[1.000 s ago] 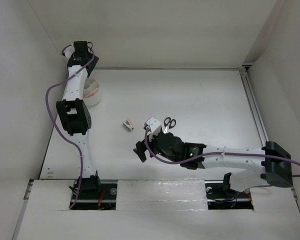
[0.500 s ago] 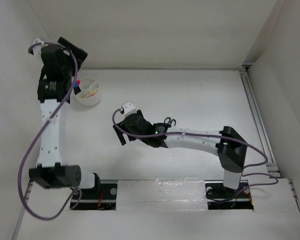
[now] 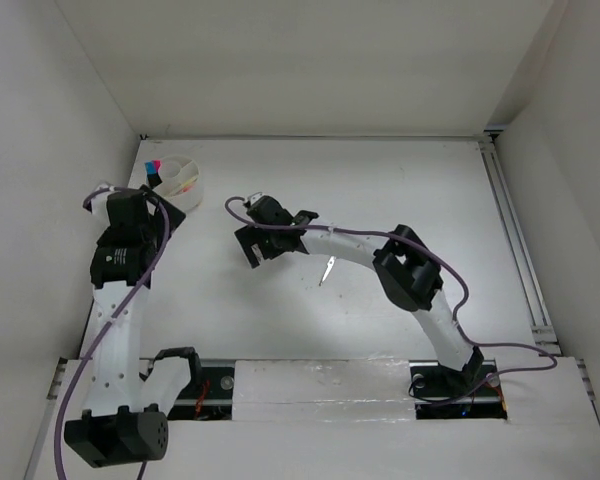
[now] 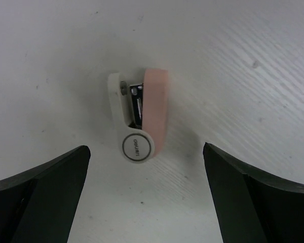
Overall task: Sort the stationery into containers
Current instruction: Pick up the stapler from the center of the board.
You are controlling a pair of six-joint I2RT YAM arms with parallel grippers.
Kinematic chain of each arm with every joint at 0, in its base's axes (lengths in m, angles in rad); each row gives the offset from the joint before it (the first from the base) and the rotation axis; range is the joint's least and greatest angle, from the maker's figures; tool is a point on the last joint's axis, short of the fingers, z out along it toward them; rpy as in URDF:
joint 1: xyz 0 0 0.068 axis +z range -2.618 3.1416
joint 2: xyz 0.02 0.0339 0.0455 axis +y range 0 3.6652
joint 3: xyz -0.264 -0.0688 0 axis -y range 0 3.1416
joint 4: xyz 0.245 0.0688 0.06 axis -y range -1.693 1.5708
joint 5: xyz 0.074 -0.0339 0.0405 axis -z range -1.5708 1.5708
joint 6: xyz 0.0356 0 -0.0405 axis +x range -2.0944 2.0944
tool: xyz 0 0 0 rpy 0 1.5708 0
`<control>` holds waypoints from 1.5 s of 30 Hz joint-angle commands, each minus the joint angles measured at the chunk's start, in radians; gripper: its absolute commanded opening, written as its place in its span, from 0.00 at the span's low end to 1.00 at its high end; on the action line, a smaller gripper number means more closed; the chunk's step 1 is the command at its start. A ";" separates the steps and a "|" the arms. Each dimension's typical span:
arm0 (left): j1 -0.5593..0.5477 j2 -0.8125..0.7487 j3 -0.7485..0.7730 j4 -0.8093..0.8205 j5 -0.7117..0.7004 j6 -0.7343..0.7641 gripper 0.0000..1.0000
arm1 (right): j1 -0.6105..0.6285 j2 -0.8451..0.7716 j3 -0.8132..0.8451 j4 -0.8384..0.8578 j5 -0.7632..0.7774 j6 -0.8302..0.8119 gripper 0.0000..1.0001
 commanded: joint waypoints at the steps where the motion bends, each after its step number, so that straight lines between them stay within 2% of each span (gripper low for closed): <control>1: 0.005 -0.019 -0.065 0.022 -0.006 0.036 1.00 | 0.018 0.026 0.081 -0.056 -0.051 -0.016 0.99; 5: 0.005 -0.063 -0.106 0.022 -0.105 0.044 1.00 | 0.018 0.049 0.090 -0.056 -0.051 -0.016 0.99; 12: 0.005 -0.102 -0.154 0.086 -0.083 0.044 1.00 | 0.018 0.105 0.114 -0.077 0.011 -0.016 0.93; 18: 0.005 -0.102 -0.163 0.097 -0.061 0.053 1.00 | 0.018 0.139 0.162 -0.077 0.062 -0.016 0.78; 19: 0.005 -0.102 -0.163 0.097 -0.061 0.053 1.00 | 0.018 0.152 0.162 -0.088 0.074 -0.016 0.78; 21: 0.005 -0.111 -0.163 0.097 -0.061 0.053 1.00 | 0.018 0.152 0.162 -0.088 0.074 -0.016 0.68; 23: 0.005 -0.111 -0.163 0.097 -0.052 0.053 1.00 | 0.018 0.152 0.162 -0.064 0.074 -0.016 0.63; 26: 0.005 -0.111 -0.163 0.097 -0.052 0.053 1.00 | 0.018 0.152 0.153 -0.045 0.065 -0.025 0.61; 27: 0.005 -0.111 -0.163 0.097 -0.052 0.053 1.00 | 0.027 0.152 0.153 -0.045 0.065 -0.025 0.50; 30: 0.005 -0.111 -0.163 0.106 -0.043 0.053 1.00 | 0.027 0.162 0.153 -0.022 0.056 -0.043 0.28; 31: 0.005 -0.111 -0.172 0.106 -0.031 0.064 1.00 | 0.036 0.162 0.141 -0.007 0.056 -0.053 0.28; 32: 0.005 -0.111 -0.172 0.117 -0.031 0.064 1.00 | 0.036 0.140 0.115 0.010 0.035 -0.063 0.21; 33: 0.005 -0.111 -0.172 0.117 -0.006 0.075 1.00 | 0.036 0.129 0.098 0.050 0.015 -0.076 0.13; 34: 0.005 -0.111 -0.172 0.117 0.009 0.084 1.00 | 0.036 0.115 0.079 0.068 -0.010 -0.086 0.00; 36: 0.005 -0.102 -0.172 0.141 0.063 0.107 1.00 | 0.024 0.043 0.004 0.107 -0.030 -0.086 0.00; 38: 0.005 -0.088 -0.172 0.156 0.187 0.144 1.00 | 0.024 -0.037 -0.078 0.206 -0.066 -0.086 0.00; 39: 0.005 -0.088 -0.172 0.166 0.233 0.144 1.00 | 0.024 -0.136 -0.184 0.252 -0.082 -0.086 0.00; 41: 0.005 -0.064 -0.197 0.189 0.392 0.133 1.00 | 0.015 -0.238 -0.292 0.401 -0.134 -0.065 0.00; 43: 0.005 -0.054 -0.229 0.255 0.496 0.110 1.00 | 0.015 -0.354 -0.410 0.482 -0.160 -0.050 0.00; 44: 0.005 -0.054 -0.266 0.282 0.612 0.099 1.00 | 0.006 -0.383 -0.433 0.524 -0.174 -0.039 0.00; 45: 0.005 -0.044 -0.284 0.343 0.664 0.099 1.00 | 0.006 -0.408 -0.451 0.536 -0.189 -0.039 0.00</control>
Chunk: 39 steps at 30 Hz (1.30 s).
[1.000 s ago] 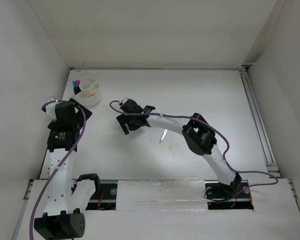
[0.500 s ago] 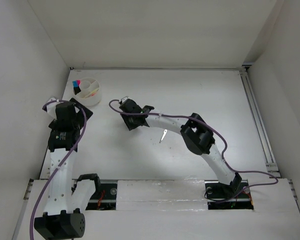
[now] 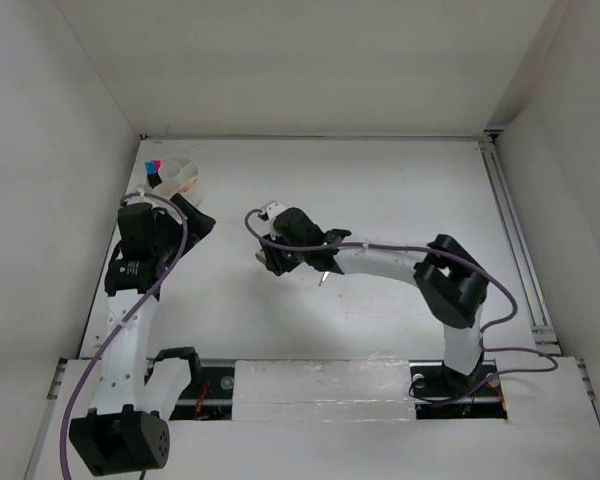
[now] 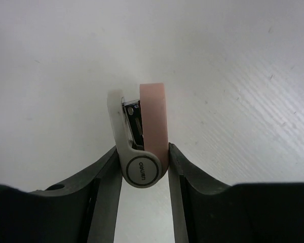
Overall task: Sort the stationery into containers
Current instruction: Pick up the stapler from the center of the board.
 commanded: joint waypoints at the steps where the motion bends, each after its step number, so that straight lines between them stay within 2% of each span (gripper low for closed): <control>1: 0.005 0.017 -0.076 0.165 0.325 -0.040 1.00 | -0.008 -0.175 -0.066 0.262 -0.094 0.023 0.00; 2: 0.005 0.017 -0.115 0.199 0.408 -0.059 1.00 | -0.008 -0.195 -0.084 0.299 -0.094 0.035 0.00; 6: 0.005 0.017 -0.186 0.328 0.542 -0.156 1.00 | 0.003 -0.295 -0.169 0.401 -0.103 0.068 0.00; 9: -0.004 -0.007 -0.223 0.470 0.628 -0.229 1.00 | 0.003 -0.329 -0.192 0.460 -0.192 0.083 0.00; 11: -0.014 -0.026 -0.234 0.523 0.628 -0.239 1.00 | 0.025 -0.329 -0.183 0.460 -0.187 0.083 0.00; 16: -0.014 -0.081 -0.234 0.577 0.648 -0.300 1.00 | 0.059 -0.338 -0.172 0.460 -0.066 0.092 0.00; 18: -0.014 -0.095 -0.243 0.589 0.636 -0.309 1.00 | 0.070 -0.338 -0.172 0.460 0.058 0.123 0.00; 19: -0.014 -0.121 -0.243 0.563 0.584 -0.309 1.00 | 0.079 -0.338 -0.172 0.442 0.136 0.159 0.00; 25: -0.014 -0.118 -0.255 0.598 0.574 -0.291 0.98 | 0.105 -0.329 -0.154 0.442 0.113 0.160 0.00; 34: -0.014 -0.089 -0.294 0.633 0.586 -0.273 0.88 | 0.147 -0.298 -0.059 0.402 0.138 0.148 0.00; 37: -0.014 -0.089 -0.303 0.633 0.576 -0.263 0.81 | 0.156 -0.277 -0.037 0.391 0.127 0.138 0.00; 39: -0.014 -0.078 -0.303 0.633 0.567 -0.253 0.72 | 0.167 -0.268 -0.026 0.380 0.136 0.128 0.00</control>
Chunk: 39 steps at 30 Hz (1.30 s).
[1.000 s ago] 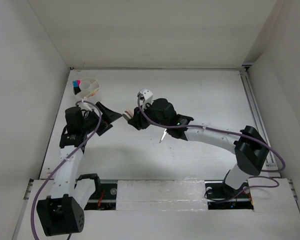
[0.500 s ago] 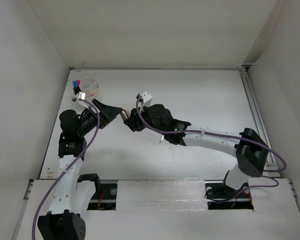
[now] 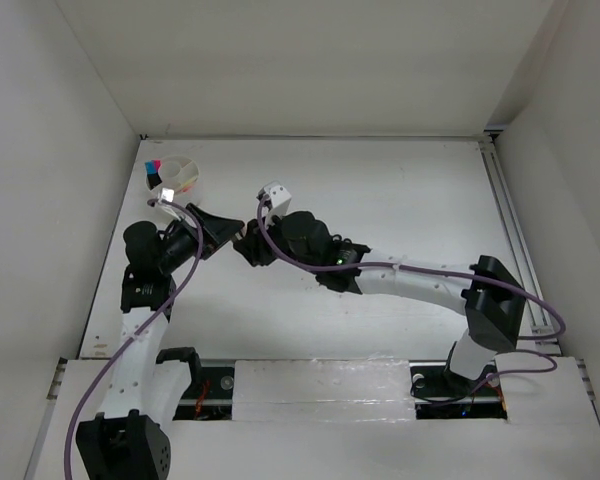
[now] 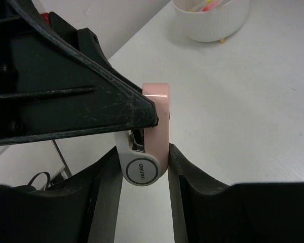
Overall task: Sort the stationery into containers
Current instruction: Pick up the stapler from the center of the board, then place the stapler in the storage box.
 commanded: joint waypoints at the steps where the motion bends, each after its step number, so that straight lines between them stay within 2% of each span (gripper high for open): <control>1: -0.002 0.007 -0.003 0.050 -0.005 0.035 0.63 | 0.021 0.012 0.061 0.027 0.024 -0.017 0.00; 5: -0.002 0.017 0.007 0.014 -0.024 0.056 0.31 | 0.021 0.022 0.071 0.018 0.024 -0.017 0.00; 7: -0.002 0.026 0.017 0.014 -0.024 0.067 0.22 | 0.021 0.032 0.081 0.009 0.024 -0.017 0.00; 8: -0.002 0.026 0.017 0.004 -0.035 0.067 0.22 | 0.021 0.032 0.081 0.009 0.033 -0.017 0.00; 12: -0.002 0.038 0.017 0.004 -0.044 0.076 0.00 | 0.021 0.041 0.090 0.009 0.033 -0.017 0.00; 19: -0.023 0.052 0.026 -0.005 -0.067 0.111 0.00 | 0.021 0.052 0.137 -0.022 -0.009 -0.017 0.00; 20: -0.023 0.038 0.035 -0.017 -0.081 0.121 0.00 | 0.021 0.052 0.137 -0.022 -0.010 -0.017 0.05; 21: -0.023 0.026 0.044 -0.017 -0.106 0.131 0.00 | 0.021 0.052 0.137 -0.022 -0.025 -0.017 0.19; 22: -0.023 0.026 0.044 -0.046 -0.122 0.140 0.00 | 0.021 0.043 0.137 -0.022 -0.034 -0.017 0.57; 23: -0.023 0.026 0.059 -0.060 -0.145 0.160 0.00 | 0.021 0.042 0.128 -0.022 -0.034 -0.017 0.67; 25: -0.023 0.026 0.084 -0.072 -0.199 0.173 0.00 | 0.010 0.010 0.113 -0.022 -0.034 -0.017 0.75; 33: -0.023 0.104 0.182 -0.071 -0.346 0.164 0.00 | -0.045 -0.083 0.010 -0.022 0.018 -0.017 0.80; 37: -0.023 0.239 0.347 -0.133 -0.535 0.190 0.00 | -0.056 -0.160 -0.076 -0.031 0.085 -0.017 0.80; 39: -0.023 0.375 0.528 -0.196 -0.667 0.209 0.00 | -0.056 -0.181 -0.087 -0.054 0.098 -0.017 0.80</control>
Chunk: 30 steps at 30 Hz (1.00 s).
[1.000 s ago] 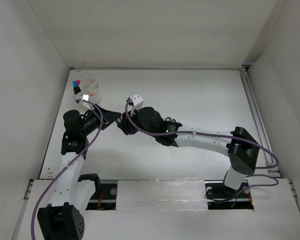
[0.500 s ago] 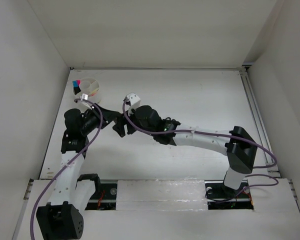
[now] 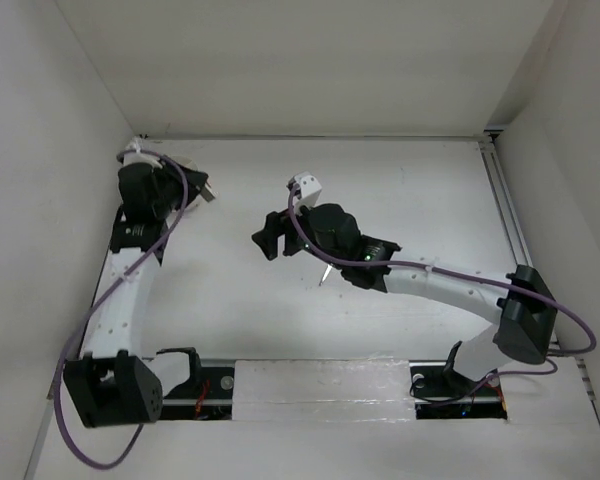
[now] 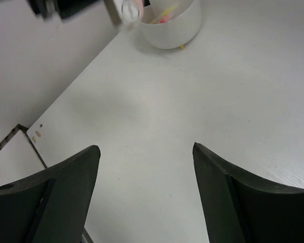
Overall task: Sort the stationery into containers
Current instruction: Place the stapler in the storage box.
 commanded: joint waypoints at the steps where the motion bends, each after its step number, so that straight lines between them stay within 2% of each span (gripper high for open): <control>1: 0.000 0.153 0.242 -0.057 -0.252 0.053 0.00 | 0.000 -0.058 -0.034 0.017 0.052 -0.002 0.80; 2: 0.000 0.199 0.299 -0.077 -0.296 0.054 0.00 | 0.000 -0.067 -0.046 0.002 0.061 -0.002 0.80; 3: 0.000 0.304 0.435 -0.108 -0.372 0.054 0.00 | 0.000 -0.084 -0.046 -0.012 0.061 -0.002 0.80; 5: 0.000 0.417 0.575 -0.193 -0.411 0.090 0.00 | 0.000 -0.104 -0.080 -0.021 0.061 0.010 0.80; 6: -0.011 0.520 0.706 -0.213 -0.439 0.110 0.00 | 0.000 -0.124 -0.092 -0.021 0.061 0.020 0.80; 7: -0.011 0.566 0.759 -0.214 -0.451 0.136 0.00 | 0.000 -0.135 -0.103 -0.021 0.061 0.033 0.80; 10: -0.011 0.725 0.943 -0.247 -0.442 0.234 0.00 | 0.000 -0.161 -0.147 -0.021 0.046 0.045 0.80; 13: -0.011 0.811 1.045 -0.260 -0.393 0.332 0.00 | 0.000 -0.183 -0.184 -0.021 0.023 0.054 0.80; 20: -0.011 0.911 1.057 -0.209 -0.356 0.436 0.00 | 0.009 -0.212 -0.277 -0.006 -0.086 0.065 0.80; 30: -0.011 0.902 0.882 -0.088 -0.401 0.448 0.00 | 0.029 -0.221 -0.299 0.017 -0.120 0.065 0.80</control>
